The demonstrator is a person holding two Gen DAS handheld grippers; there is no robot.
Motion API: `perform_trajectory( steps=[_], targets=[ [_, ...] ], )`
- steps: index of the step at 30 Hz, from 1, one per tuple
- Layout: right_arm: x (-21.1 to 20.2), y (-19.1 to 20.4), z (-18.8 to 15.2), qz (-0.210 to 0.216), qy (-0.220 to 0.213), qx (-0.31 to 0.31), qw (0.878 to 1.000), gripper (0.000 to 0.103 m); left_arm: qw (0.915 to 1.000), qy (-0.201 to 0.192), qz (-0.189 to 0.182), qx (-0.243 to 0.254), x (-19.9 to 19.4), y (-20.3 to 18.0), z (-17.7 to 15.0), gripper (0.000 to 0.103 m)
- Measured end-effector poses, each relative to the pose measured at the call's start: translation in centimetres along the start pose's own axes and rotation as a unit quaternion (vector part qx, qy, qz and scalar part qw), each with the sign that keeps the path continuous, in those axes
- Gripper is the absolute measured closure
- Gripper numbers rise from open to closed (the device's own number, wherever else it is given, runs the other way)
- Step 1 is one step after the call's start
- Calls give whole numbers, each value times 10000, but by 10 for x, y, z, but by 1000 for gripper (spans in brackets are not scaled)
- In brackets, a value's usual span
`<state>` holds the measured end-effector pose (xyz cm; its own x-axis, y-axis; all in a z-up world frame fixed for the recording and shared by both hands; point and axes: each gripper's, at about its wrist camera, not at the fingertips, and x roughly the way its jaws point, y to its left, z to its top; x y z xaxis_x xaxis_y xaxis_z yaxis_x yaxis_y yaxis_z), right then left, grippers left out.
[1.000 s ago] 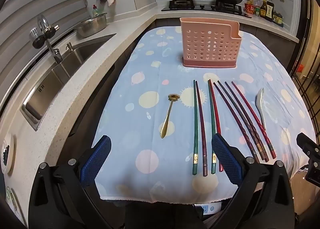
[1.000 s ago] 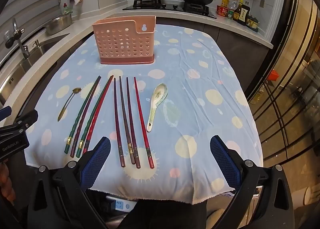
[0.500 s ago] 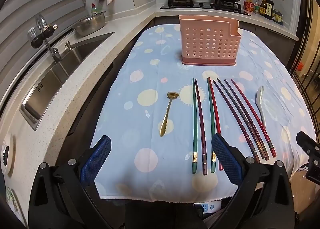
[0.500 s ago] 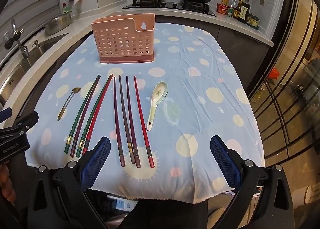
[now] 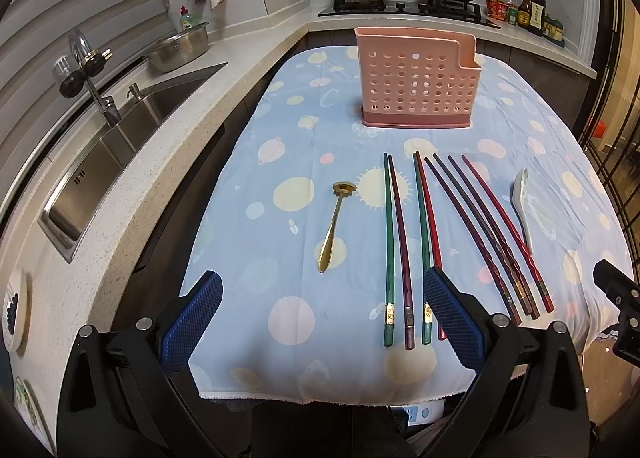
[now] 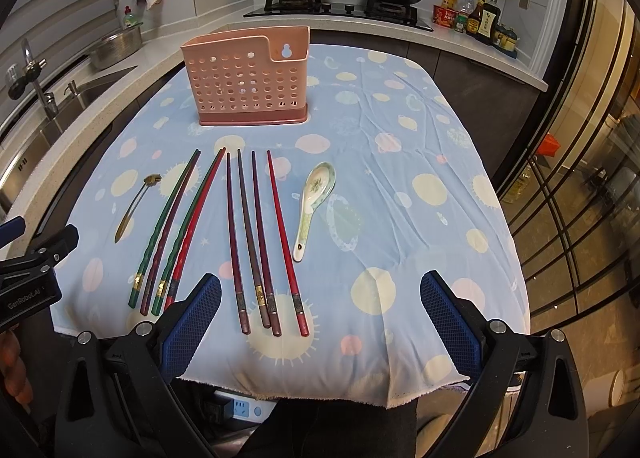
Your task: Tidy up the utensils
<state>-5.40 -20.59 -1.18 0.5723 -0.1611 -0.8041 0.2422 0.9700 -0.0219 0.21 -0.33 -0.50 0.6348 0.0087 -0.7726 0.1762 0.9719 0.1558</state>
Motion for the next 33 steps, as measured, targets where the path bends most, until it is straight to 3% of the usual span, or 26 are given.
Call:
perform_trajectory(
  steps=[33],
  targets=[
    [3, -4, -3, 18, 48, 27, 10000, 7, 10000, 5, 74, 36, 1, 3, -2, 7]
  ],
)
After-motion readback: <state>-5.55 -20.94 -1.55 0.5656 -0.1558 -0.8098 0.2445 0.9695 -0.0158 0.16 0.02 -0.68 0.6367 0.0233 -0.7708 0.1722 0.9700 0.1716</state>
